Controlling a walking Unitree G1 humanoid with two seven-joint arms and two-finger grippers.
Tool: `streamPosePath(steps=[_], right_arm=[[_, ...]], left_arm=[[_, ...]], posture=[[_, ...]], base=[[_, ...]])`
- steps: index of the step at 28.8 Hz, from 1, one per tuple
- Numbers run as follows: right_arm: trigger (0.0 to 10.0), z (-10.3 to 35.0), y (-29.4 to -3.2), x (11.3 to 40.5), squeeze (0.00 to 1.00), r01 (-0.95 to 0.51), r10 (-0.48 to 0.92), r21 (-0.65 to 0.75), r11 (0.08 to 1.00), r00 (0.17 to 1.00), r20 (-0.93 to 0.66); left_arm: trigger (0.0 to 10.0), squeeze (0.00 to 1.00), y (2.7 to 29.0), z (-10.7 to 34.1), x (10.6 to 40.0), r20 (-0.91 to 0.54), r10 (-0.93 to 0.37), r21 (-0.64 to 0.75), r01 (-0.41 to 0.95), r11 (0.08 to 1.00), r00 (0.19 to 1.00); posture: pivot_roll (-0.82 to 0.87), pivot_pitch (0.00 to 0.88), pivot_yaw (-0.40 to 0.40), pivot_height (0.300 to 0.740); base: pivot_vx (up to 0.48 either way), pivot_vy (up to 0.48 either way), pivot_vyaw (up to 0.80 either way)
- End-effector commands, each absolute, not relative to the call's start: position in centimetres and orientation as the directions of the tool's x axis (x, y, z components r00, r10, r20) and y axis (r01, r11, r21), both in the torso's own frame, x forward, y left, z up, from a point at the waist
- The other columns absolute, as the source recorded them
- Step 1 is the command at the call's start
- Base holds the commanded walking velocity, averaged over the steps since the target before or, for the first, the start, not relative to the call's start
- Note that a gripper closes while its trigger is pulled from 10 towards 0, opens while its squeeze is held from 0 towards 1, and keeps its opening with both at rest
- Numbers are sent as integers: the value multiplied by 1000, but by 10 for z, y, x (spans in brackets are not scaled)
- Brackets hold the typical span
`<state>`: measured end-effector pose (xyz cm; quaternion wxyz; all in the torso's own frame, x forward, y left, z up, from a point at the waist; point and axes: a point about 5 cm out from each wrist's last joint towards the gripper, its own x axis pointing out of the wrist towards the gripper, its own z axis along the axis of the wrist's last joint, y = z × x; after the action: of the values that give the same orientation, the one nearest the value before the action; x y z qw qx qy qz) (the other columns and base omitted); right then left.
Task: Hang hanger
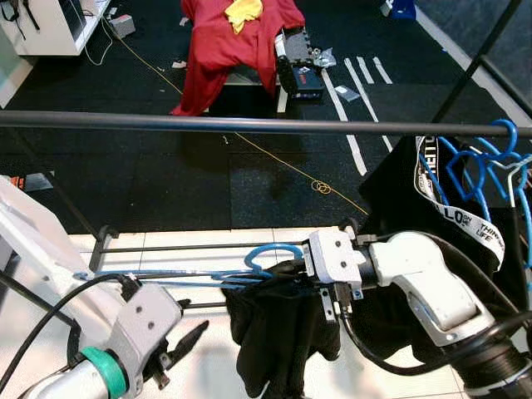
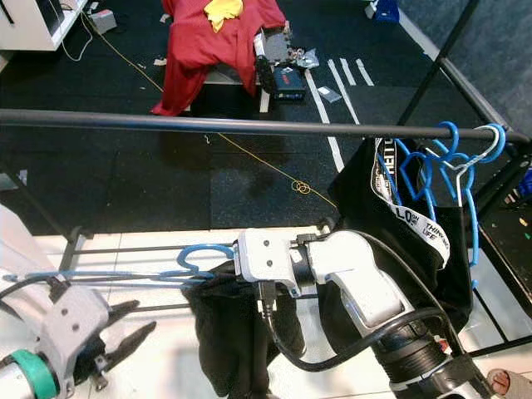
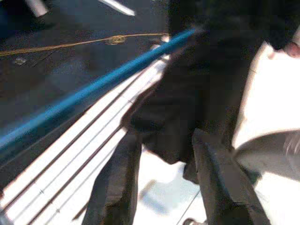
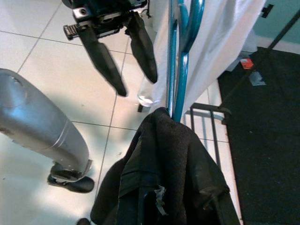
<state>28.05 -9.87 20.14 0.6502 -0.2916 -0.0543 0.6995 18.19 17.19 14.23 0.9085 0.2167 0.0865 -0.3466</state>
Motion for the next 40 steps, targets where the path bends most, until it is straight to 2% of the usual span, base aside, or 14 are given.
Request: streamPosePath(steps=[1,3,4,5,13,14,15,16,18,19,28,33,40], right_arm=[[0,205,-94,277,0,-864,940,-467,-188,-21,-340],[0,206,-94,276,0,-862,939,-467,-197,-30,-342],[0,208,-94,275,0,-861,939,-465,-207,-41,-341],[0,210,-94,273,0,-860,939,-464,-215,-51,-339],[0,220,-93,270,0,-853,940,-465,-238,-81,-333],[0,222,-94,269,0,-851,940,-466,-242,-86,-332],[0,223,-94,269,0,-850,939,-466,-244,-88,-331],[0,224,-94,269,0,-850,939,-466,-245,-89,-332],[0,224,-94,269,0,-850,939,-466,-245,-89,-332],[0,224,-95,271,0,-850,939,-468,-242,-83,-334],[0,230,-96,277,0,-847,945,-487,-213,-51,-323],[0,232,-96,278,0,-847,947,-490,-208,-48,-319],[0,232,-98,280,0,-848,944,-488,-206,-42,-326]], left_arm=[[10000,0,166,135,178,-335,-626,319,710,628,704],[10000,0,166,133,179,-332,-632,319,714,623,700],[10000,82,163,132,183,-319,-636,316,711,628,703],[10000,1000,160,131,186,-303,-641,311,709,633,705],[10000,1000,151,126,196,-270,-629,328,684,652,729],[10000,796,151,125,197,-274,-622,335,678,654,734],[10000,212,151,123,196,-278,-622,332,681,653,732],[10000,0,153,122,194,-291,-629,327,693,643,721],[10000,0,153,122,194,-291,-629,327,693,643,721],[0,0,156,117,191,-312,-627,329,700,633,714],[0,0,160,98,189,-337,-590,326,679,658,734],[0,0,135,96,201,-252,-607,285,657,698,754],[0,0,141,96,199,-245,-607,298,655,695,756]], posture=[[-39,170,-7,740],[-39,170,-7,740],[-47,170,-11,740],[-47,170,-11,740],[-64,168,-17,740],[-65,166,-20,740],[-65,166,-20,740],[-66,165,-20,740],[-66,165,-20,740],[-61,162,-17,740],[-59,158,-12,740],[-63,151,-13,740],[-60,150,-14,740]], base=[[0,0,0],[0,0,0],[0,0,0],[0,0,0],[0,0,0],[0,0,0],[0,0,0],[0,0,0],[0,0,0],[0,0,0],[0,0,0],[0,0,0],[0,0,0]])
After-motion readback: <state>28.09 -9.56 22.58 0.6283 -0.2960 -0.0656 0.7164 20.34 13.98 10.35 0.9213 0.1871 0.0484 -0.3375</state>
